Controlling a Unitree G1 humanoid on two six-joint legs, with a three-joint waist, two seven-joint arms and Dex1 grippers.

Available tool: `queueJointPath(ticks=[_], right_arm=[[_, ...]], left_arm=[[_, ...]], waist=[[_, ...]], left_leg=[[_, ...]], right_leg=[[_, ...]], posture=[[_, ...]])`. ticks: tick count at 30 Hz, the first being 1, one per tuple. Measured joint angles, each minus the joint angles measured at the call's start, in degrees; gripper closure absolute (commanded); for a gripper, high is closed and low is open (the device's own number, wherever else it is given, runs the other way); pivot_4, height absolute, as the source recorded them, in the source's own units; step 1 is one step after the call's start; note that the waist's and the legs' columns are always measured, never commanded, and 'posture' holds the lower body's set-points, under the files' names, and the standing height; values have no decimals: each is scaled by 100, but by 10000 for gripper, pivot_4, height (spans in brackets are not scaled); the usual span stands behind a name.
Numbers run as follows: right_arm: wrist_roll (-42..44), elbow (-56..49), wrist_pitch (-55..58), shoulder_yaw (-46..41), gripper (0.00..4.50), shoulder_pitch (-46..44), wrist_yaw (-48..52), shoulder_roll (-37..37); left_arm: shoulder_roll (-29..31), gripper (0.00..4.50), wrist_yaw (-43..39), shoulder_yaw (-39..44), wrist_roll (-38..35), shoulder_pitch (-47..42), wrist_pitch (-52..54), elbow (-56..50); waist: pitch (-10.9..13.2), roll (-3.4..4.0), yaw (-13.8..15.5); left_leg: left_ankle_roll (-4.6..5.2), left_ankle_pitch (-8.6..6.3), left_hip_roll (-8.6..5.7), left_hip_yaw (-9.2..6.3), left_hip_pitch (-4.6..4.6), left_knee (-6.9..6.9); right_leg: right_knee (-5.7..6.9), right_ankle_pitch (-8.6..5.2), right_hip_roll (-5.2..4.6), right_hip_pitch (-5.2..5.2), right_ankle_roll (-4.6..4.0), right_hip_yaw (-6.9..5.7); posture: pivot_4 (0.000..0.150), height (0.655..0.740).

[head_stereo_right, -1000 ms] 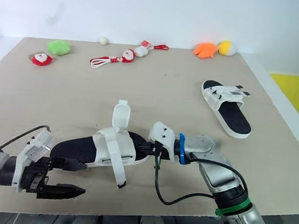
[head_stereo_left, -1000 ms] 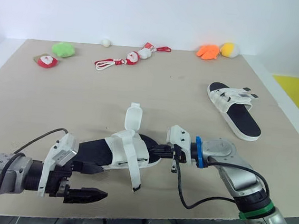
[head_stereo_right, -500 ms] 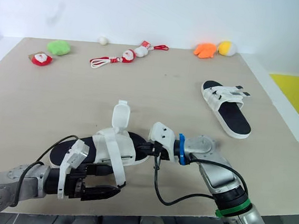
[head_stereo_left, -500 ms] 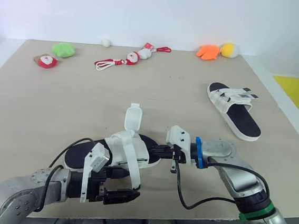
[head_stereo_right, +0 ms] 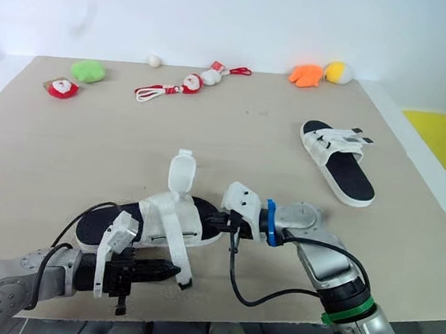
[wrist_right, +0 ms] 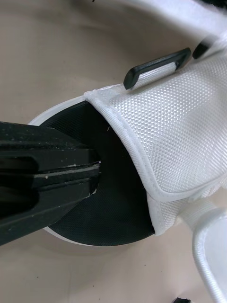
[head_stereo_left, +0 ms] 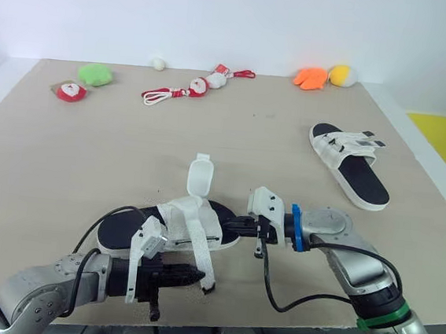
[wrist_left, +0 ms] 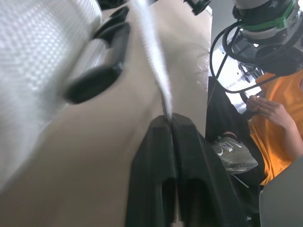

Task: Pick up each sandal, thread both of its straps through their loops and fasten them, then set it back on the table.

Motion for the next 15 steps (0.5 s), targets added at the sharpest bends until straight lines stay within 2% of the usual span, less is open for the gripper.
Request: queueJointPath(ticks=[6, 10, 15], right_arm=[[2, -53, 37, -1, 45000, 20, -35, 2], [9, -60, 38, -11, 45000, 37, -39, 1], [13, -61, 39, -14, 45000, 39, -38, 1]], left_arm=[[86, 44510, -294, 77, -60, 41, 55, 22], [485, 44510, -555, 748, -646, -28, 271, 33], [968, 44510, -686, 1472, -1488, -711, 624, 248]], waist=[[0, -1, -2], [0, -1, -2], [0, -2, -2]], left_leg=[[0, 0, 1, 0, 0, -1], [0, 0, 4, -1, -2, -4], [-2, -1, 4, 1, -2, -2]], right_leg=[[0, 0, 1, -3, 0, 0], [0, -1, 2, -5, -1, -2], [0, -1, 2, -5, -1, -1]], posture=[[1500, 7400], [1500, 7400], [1500, 7400]])
